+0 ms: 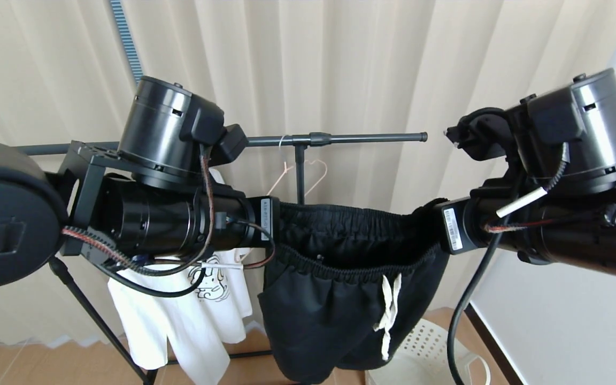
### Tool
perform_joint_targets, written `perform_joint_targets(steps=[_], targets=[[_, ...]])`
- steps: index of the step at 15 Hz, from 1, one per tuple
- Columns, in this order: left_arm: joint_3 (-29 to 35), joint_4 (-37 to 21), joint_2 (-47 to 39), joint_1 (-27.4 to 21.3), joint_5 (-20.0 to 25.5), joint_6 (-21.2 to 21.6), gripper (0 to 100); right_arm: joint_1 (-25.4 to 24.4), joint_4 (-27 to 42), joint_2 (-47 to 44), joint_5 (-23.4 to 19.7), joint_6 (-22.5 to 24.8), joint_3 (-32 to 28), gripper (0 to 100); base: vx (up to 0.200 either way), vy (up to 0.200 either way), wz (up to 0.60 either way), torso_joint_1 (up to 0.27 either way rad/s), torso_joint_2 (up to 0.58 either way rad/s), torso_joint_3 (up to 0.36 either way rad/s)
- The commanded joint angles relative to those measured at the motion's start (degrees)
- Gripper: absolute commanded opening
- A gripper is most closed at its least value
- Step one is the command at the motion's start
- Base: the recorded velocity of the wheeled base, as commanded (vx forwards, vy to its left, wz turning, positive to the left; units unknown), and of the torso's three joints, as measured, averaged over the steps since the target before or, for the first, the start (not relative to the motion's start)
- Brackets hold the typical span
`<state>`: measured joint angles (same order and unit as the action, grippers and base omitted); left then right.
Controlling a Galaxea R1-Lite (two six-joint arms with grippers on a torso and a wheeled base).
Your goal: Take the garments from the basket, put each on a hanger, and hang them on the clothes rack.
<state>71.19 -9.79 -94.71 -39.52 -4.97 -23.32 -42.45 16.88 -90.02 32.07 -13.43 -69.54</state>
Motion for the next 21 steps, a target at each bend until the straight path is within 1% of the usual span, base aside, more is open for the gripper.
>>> perform_joint_targets(steps=[1,3,4,5,6,7,9,10,11,13,14,16,17,19,20,21], targets=[[4.0,-0.1,-3.1,0.1,-0.2,0.0,0,-0.5,0.2,2.1,0.0,1.0,2.6,0,0.000,0.000,0.00,0.000,0.00,0.000],[6.5,-0.1,-3.6,0.1,-0.2,0.0,0,-0.4,0.3,2.0,-0.3,2.5,3.9,0,0.000,0.000,0.00,0.000,0.00,0.000],[8.3,-0.1,-3.7,0.0,0.0,0.2,0,-0.4,0.2,2.4,-0.4,4.3,5.6,0,0.000,0.000,0.00,0.000,0.00,0.000],[9.8,-0.1,-4.0,-0.2,0.1,1.0,0,-0.4,0.1,2.8,-2.0,5.6,6.6,0,0.000,0.000,0.00,0.000,0.00,0.000],[9.8,-0.1,-4.0,-0.2,0.1,1.0,0,-0.4,0.1,2.8,-2.0,5.6,6.6,100,0.000,0.000,0.00,0.000,0.00,0.000],[12.0,-0.1,-4.8,-0.6,0.1,2.2,0,-0.4,0.5,3.2,-5.6,7.2,7.7,100,0.000,0.000,0.00,0.000,0.00,0.000],[13.4,-0.1,-5.0,-1.6,0.1,2.3,0,-0.4,0.2,3.8,-8.6,11.0,10.6,100,0.000,0.000,0.00,0.000,0.00,0.000],[14.0,-0.1,-5.2,-2.2,0.1,2.3,0,-0.4,-0.1,4.1,-12.1,13.8,12.7,100,0.000,0.000,0.00,0.000,0.00,0.000],[14.1,-0.1,-5.2,-2.3,0.1,2.3,0,-0.4,-0.6,4.6,-16.0,15.2,13.6,100,0.000,0.000,0.00,0.000,0.00,0.000],[14.2,-0.1,-5.0,-2.5,0.1,2.3,0,-0.3,-2.5,4.7,-23.9,15.8,15.2,100,0.000,0.000,0.00,0.000,0.00,0.000],[14.2,-0.1,-5.0,-2.8,0.1,2.3,0,0.1,-4.8,4.8,-28.1,16.8,16.5,100,0.000,0.000,0.00,0.000,0.00,0.000],[14.1,-0.1,-4.9,-2.8,0.0,2.4,0,1.6,-10.9,5.3,-35.0,18.9,20.0,100,0.000,0.000,0.00,0.000,0.00,0.000],[14.0,-0.2,-4.7,-2.8,0.0,2.4,0,1.6,-14.3,4.9,-36.2,18.8,21.3,100,0.000,0.000,0.00,0.000,0.00,0.000],[13.8,-0.2,-4.6,-2.8,0.0,2.4,0,1.6,-18.6,3.9,-36.6,17.9,21.7,100,0.000,0.000,0.00,0.000,0.00,0.000],[13.8,-0.3,-4.3,-2.8,0.0,2.4,0,1.5,-20.2,3.1,-36.4,15.2,21.6,100,0.000,0.000,0.00,0.000,0.00,0.000],[13.8,-0.3,-4.3,-2.8,0.0,2.4,0,1.5,-20.8,2.9,-36.4,14.2,21.6,100,0.000,0.000,0.00,0.000,0.00,0.000]])
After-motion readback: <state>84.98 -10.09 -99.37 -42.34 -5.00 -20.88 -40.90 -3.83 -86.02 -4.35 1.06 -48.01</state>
